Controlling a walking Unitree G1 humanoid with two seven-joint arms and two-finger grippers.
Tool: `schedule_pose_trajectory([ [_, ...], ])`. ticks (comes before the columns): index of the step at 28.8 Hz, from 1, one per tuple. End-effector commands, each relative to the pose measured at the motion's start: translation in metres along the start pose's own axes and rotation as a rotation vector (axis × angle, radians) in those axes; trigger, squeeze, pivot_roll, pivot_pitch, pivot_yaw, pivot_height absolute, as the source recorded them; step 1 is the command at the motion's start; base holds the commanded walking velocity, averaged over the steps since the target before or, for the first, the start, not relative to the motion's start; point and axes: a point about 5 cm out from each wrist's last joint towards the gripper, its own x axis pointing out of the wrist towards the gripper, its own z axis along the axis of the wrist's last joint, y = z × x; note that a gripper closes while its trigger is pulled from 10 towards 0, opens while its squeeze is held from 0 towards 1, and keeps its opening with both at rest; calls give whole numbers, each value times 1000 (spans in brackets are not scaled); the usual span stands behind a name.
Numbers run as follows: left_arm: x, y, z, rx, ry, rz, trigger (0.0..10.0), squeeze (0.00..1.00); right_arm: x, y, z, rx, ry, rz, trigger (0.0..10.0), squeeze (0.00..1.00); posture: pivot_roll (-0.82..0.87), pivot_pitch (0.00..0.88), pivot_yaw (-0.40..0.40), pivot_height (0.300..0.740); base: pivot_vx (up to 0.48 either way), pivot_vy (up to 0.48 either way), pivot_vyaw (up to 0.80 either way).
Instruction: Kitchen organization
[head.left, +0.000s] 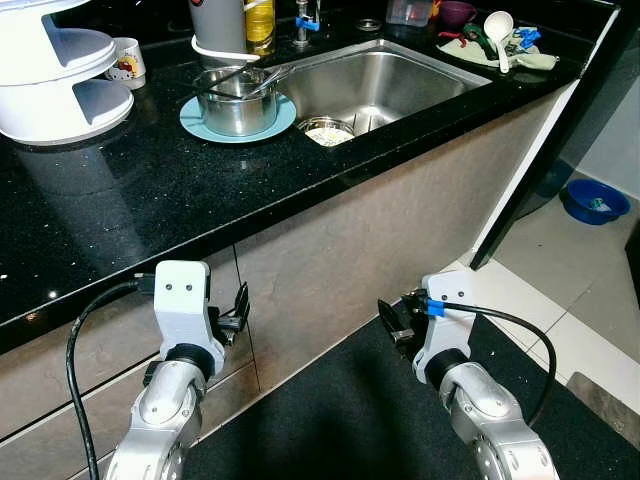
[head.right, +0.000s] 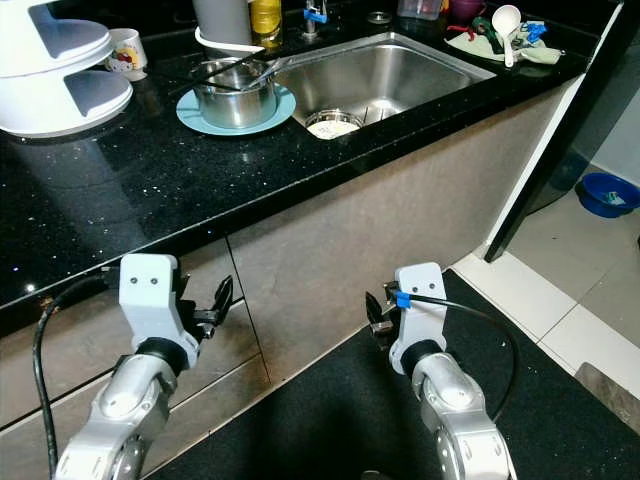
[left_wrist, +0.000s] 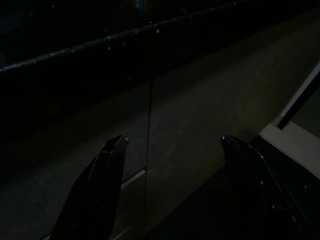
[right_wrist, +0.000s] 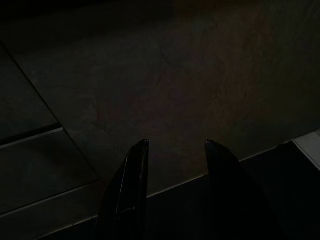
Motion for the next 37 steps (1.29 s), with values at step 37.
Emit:
schedule_pose_trajectory([
  [37, 0, 2, -4, 9, 18, 5, 10000, 0, 1, 1, -3, 6, 5, -2, 10000, 0, -22, 44, -8, 740, 0, 0, 0],
])
